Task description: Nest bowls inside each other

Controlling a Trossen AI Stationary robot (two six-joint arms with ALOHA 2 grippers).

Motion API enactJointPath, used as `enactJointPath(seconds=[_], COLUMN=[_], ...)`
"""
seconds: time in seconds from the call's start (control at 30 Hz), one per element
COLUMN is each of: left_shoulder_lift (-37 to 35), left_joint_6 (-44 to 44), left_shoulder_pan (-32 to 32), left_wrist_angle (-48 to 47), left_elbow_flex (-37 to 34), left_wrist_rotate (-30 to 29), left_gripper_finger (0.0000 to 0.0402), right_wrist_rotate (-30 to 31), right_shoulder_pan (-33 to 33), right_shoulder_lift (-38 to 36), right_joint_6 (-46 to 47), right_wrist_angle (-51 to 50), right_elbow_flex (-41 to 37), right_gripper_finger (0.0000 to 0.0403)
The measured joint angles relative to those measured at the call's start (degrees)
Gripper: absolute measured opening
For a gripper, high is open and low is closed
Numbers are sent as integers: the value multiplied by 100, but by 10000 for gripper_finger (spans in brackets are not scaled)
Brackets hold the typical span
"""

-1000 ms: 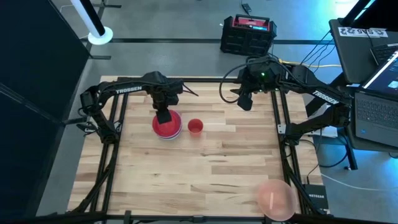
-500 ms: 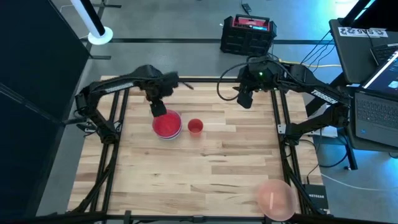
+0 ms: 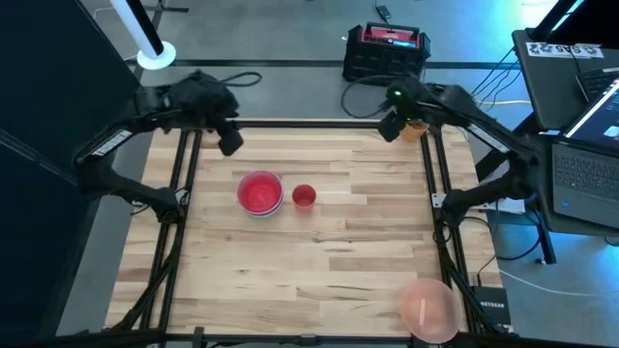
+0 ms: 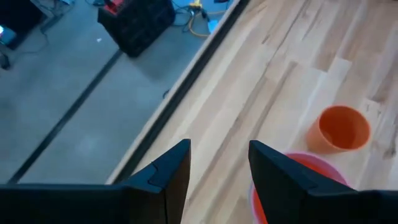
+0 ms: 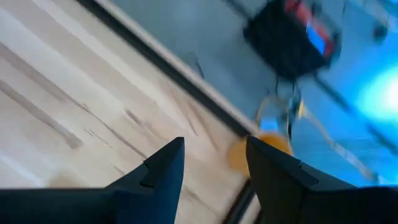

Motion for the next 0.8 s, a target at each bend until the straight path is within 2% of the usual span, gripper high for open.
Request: enactJointPath(seconds=[0.37, 0.47, 0.67, 0.8], left_shoulder_lift=[-423, -436, -434, -431], left_joint_6=[803, 926, 1063, 1082], left_shoulder_pan=[448, 546, 695, 711], left_wrist_angle=[-22, -37, -60, -64], left_elbow_flex=[-1, -1, -4, -4], left_wrist_rotate=[-3, -2, -2, -2], left_gripper_finger=[146, 146, 146, 146], right_wrist_rotate=[-381, -386, -65, -182], right_shoulder_pan=[-1418, -1688, -1980, -2094], right_shoulder_lift=[1187, 1435, 1495, 1526], right_joint_6=[116, 95, 73, 63], right_wrist_angle=[371, 439, 321, 294], right_elbow_flex=[-986, -1015, -998, -978], right_gripper_finger=[161, 161, 161, 161])
